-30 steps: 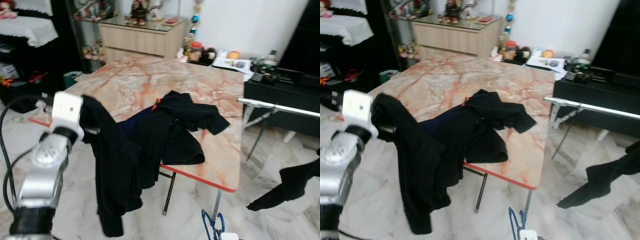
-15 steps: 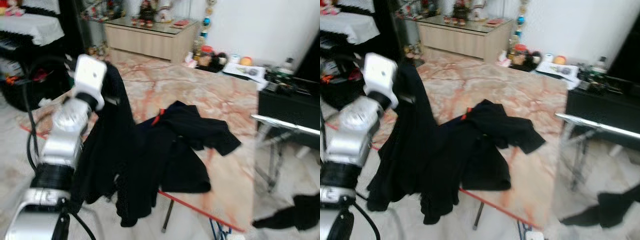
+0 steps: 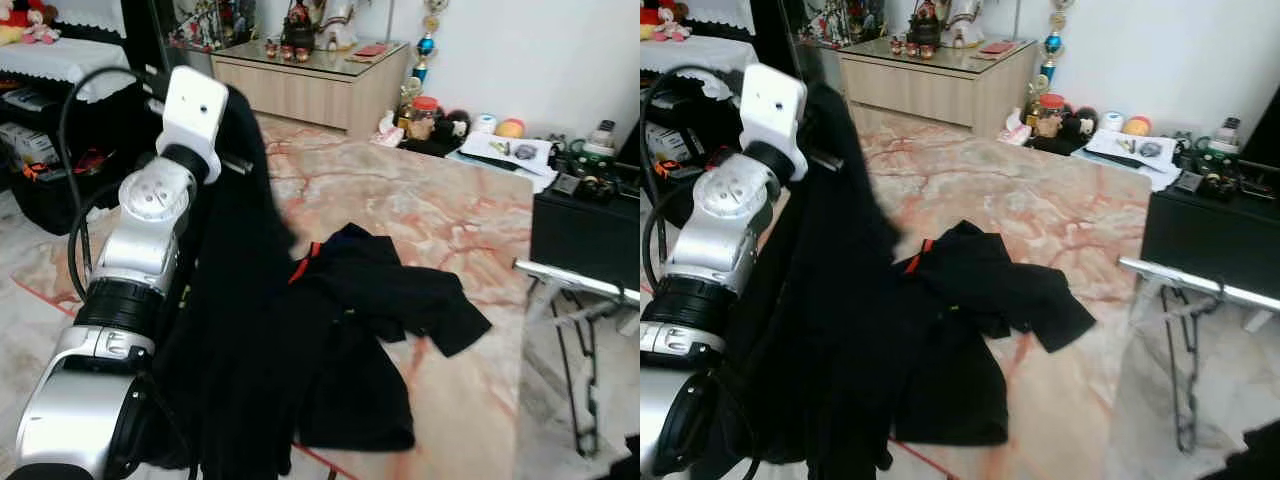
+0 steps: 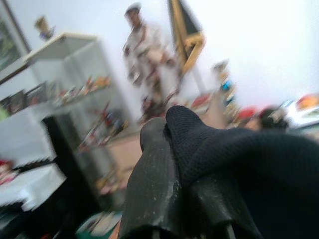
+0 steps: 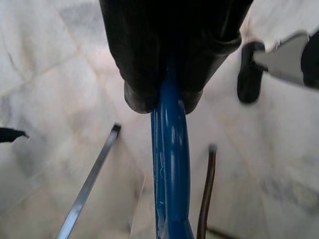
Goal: Hang hanger
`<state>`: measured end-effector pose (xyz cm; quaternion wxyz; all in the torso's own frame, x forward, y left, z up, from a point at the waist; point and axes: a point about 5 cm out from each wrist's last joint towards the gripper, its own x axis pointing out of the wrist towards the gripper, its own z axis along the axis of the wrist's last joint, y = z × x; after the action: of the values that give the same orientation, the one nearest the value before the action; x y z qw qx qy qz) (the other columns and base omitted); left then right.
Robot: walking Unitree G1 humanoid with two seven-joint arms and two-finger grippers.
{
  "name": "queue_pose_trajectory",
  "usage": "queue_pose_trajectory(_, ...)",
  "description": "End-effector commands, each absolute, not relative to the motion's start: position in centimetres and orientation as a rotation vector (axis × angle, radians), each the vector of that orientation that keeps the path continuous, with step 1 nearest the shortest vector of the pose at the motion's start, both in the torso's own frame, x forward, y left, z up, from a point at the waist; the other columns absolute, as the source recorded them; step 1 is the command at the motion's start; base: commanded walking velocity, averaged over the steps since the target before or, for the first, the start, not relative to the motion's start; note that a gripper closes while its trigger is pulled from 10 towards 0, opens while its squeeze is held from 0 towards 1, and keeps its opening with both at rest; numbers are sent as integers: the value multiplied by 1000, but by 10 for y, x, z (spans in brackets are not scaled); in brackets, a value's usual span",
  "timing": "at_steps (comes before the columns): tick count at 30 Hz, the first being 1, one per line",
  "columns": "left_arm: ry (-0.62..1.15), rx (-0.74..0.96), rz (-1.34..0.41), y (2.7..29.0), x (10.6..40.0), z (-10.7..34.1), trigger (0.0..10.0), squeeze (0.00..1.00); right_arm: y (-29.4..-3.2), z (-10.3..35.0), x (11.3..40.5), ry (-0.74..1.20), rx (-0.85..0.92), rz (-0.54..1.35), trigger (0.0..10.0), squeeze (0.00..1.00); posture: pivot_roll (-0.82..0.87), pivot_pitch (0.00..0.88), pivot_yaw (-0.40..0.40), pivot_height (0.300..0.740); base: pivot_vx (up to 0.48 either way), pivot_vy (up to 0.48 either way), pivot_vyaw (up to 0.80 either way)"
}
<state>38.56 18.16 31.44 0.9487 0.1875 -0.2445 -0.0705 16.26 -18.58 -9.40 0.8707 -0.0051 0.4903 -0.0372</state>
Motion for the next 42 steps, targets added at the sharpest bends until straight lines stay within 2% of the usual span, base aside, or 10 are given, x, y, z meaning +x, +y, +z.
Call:
queue_pose_trajectory(1,-509,386,-146,179,385,316,10000,0,-179,-88,178,975,7,-67,10000,0,299,0,7,740,326,0,0)
queue_pose_trajectory(5,-366,367,-231,176,385,276,10000,0,-179,-88,178,976,6,-65,10000,0,307,0,3,740,146,0,0)
queue_pose_trajectory(12,-164,377,-375,170,363,212,10000,0,-180,-88,178,977,2,-62,10000,0,297,0,0,740,0,0,0)
queue_pose_trajectory(28,201,417,-490,186,308,138,10000,0,-178,-89,176,980,9,-71,10000,0,260,0,28,740,0,0,0)
queue_pose_trajectory(32,212,408,-497,186,303,135,10000,0,-178,-89,176,981,11,-70,10000,0,251,0,33,740,0,0,0)
queue_pose_trajectory(37,100,286,-385,188,304,152,10000,0,-178,-89,175,980,12,-74,10000,0,248,0,36,740,0,0,0)
queue_pose_trajectory(38,82,249,-355,190,303,155,10000,502,-178,-89,175,981,11,-74,10000,0,246,0,37,740,0,0,0)
queue_pose_trajectory(40,74,235,-346,191,303,156,10000,502,-178,-89,175,981,11,-73,10000,0,246,0,37,740,0,0,0)
queue_pose_trajectory(41,79,232,-345,192,300,156,10000,1000,-178,-89,175,982,11,-73,10000,0,245,0,37,740,0,0,0)
queue_pose_trajectory(42,86,235,-351,192,297,155,10000,1000,-178,-89,174,982,11,-72,10000,0,245,0,37,740,0,0,0)
